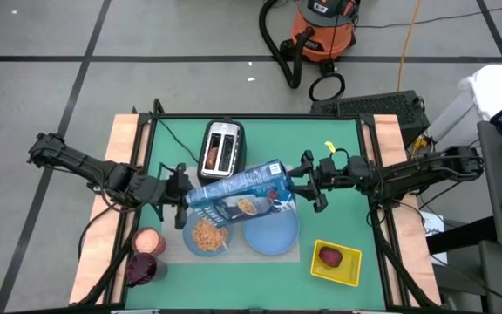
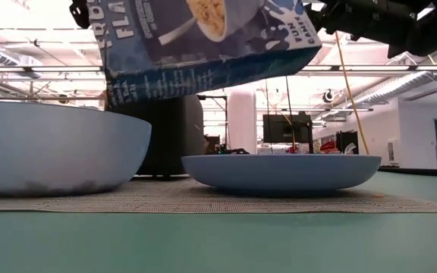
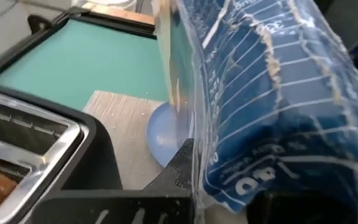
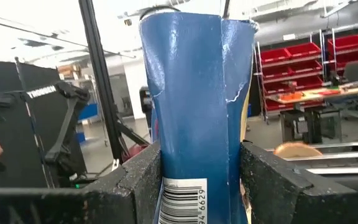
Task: Arrange a breakfast setting
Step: Pour the cereal into the blue bowl
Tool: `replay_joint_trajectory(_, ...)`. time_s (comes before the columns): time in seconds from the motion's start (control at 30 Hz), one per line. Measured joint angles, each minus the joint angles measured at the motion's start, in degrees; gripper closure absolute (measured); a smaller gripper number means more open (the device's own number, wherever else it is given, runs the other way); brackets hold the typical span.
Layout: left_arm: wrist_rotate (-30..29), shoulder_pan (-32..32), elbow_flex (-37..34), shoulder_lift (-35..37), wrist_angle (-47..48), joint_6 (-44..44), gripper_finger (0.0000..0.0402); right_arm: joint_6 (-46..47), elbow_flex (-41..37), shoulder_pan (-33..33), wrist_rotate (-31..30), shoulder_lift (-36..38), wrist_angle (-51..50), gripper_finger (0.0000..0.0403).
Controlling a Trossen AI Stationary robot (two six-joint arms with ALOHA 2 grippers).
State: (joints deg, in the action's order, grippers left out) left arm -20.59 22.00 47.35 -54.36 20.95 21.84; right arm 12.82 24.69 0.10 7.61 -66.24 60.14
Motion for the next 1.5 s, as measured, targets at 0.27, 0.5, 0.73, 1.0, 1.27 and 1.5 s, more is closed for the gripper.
replay_joint_trajectory(0.27, 0.2, 0.2, 0.0, 0.0, 0.8, -1.1, 0.0399, 0.0, 0.0, 0.0, 0.0, 0.0, -0.2, 0.0211)
replay_joint_trajectory(0.5, -0.5, 0.3, 0.0, 0.0, 2.3, -0.3, 0.0399, 0.0, 0.0, 0.0, 0.0, 0.0, -0.3, 0.0211)
replay_joint_trajectory(0.73, -0.1, 0.4, 0.0, -0.1, 0.9, -1.1, 0.0398, 0.0, 0.0, 0.0, 0.0, 0.1, 0.2, 0.0211)
replay_joint_trajectory(1.0, -0.8, 0.6, 0.0, 0.0, 2.9, 0.2, 0.0398, 0.0, 0.0, 0.0, 0.0, 0.0, -0.4, 0.0211)
replay_joint_trajectory(1.27, -1.1, 0.6, 0.0, 0.0, 3.0, 0.6, 0.0398, 0.0, 0.0, 0.0, 0.0, 0.0, -0.5, 0.0211)
replay_joint_trajectory(1.5, -0.4, 0.6, -0.1, 0.0, 4.1, 1.3, 0.0398, -0.1, 0.1, 0.0, -0.1, 0.0, -0.2, 0.0211)
